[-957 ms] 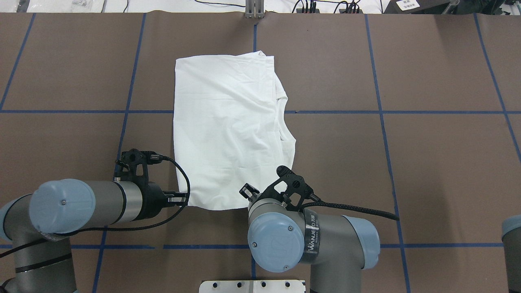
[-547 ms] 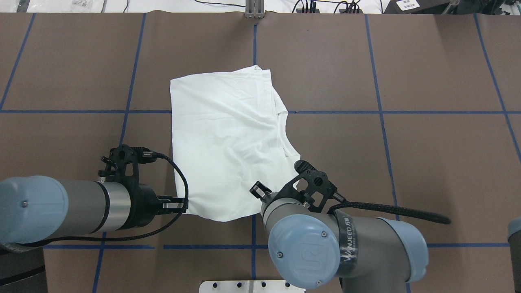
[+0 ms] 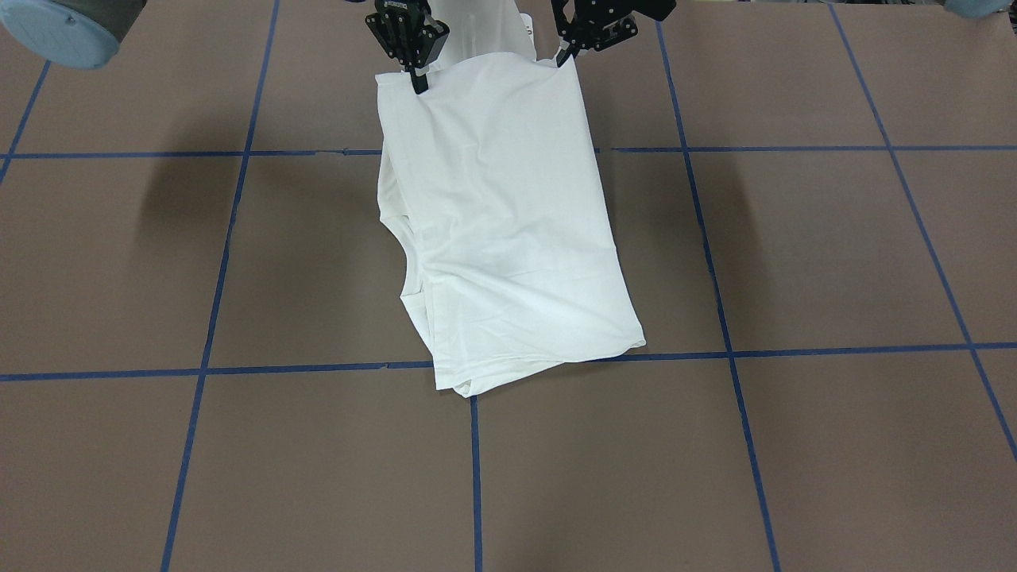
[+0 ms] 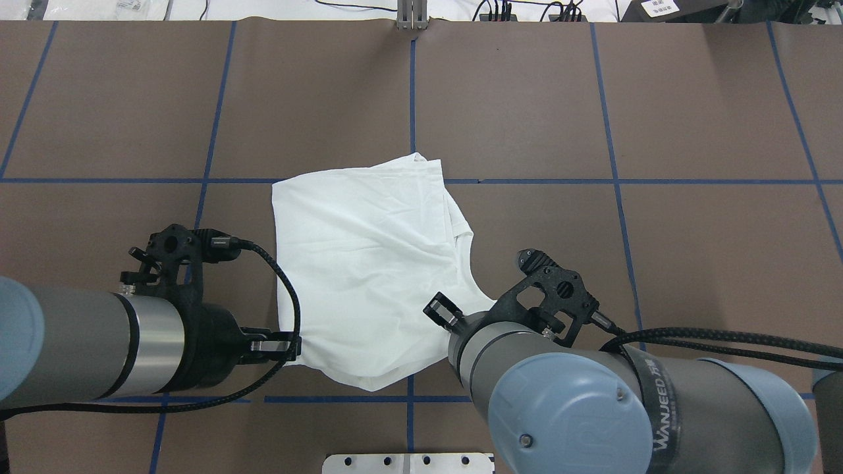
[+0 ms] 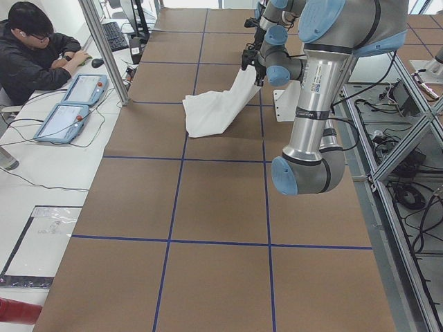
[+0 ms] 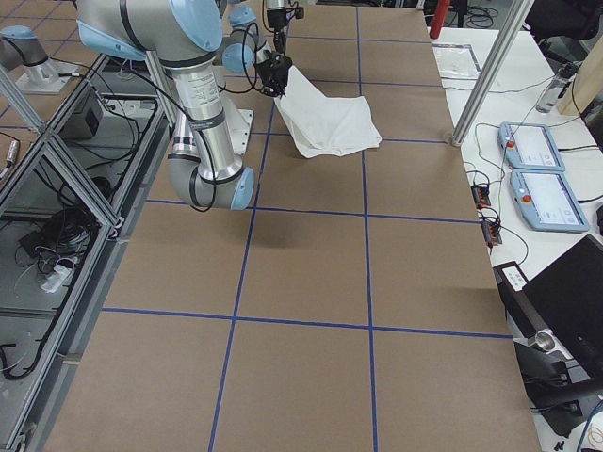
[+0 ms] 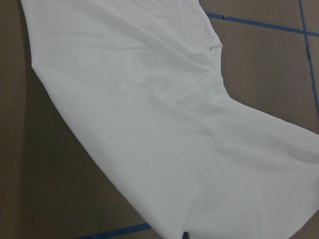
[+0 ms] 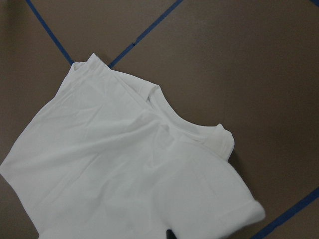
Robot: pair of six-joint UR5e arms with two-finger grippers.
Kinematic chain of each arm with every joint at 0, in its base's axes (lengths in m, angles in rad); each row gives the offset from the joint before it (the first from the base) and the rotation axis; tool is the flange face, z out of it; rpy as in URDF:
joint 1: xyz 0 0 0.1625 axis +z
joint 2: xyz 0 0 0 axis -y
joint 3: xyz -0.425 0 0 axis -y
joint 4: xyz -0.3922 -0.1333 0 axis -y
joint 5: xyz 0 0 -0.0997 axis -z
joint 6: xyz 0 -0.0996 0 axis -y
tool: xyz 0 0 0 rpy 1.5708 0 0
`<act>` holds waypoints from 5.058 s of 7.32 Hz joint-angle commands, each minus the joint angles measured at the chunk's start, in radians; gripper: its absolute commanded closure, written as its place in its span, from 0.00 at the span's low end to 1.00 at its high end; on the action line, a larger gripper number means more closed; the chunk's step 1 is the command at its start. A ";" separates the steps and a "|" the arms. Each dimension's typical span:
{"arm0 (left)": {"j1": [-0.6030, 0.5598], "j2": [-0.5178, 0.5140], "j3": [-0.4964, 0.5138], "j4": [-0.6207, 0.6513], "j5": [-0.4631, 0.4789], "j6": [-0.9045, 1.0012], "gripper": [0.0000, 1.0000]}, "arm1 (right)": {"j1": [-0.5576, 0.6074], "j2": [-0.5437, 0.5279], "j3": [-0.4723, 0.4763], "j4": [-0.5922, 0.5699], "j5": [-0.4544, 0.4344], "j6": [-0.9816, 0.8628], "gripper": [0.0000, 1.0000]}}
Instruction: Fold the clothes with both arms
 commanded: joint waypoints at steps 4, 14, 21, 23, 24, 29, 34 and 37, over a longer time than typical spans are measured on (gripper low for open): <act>-0.188 -0.111 0.256 0.037 0.000 0.147 1.00 | 0.170 0.137 -0.289 0.102 -0.005 -0.175 1.00; -0.393 -0.297 0.950 -0.366 0.008 0.323 1.00 | 0.363 0.430 -1.119 0.565 0.058 -0.303 1.00; -0.563 -0.231 0.936 -0.461 -0.140 0.688 0.00 | 0.356 0.437 -1.111 0.563 0.080 -0.407 0.00; -0.566 -0.173 0.936 -0.564 -0.161 0.693 0.00 | 0.365 0.438 -1.157 0.565 0.083 -0.430 0.03; -0.566 -0.171 0.936 -0.567 -0.160 0.693 0.00 | 0.374 0.452 -1.214 0.607 0.081 -0.450 0.05; -0.566 -0.166 0.929 -0.570 -0.160 0.678 0.00 | 0.386 0.504 -1.411 0.774 0.025 -0.603 0.29; -0.566 -0.165 0.929 -0.570 -0.158 0.676 0.00 | 0.391 0.518 -1.411 0.766 0.029 -0.645 1.00; -0.566 -0.163 0.930 -0.570 -0.158 0.676 0.00 | 0.412 0.515 -1.348 0.559 0.026 -0.663 1.00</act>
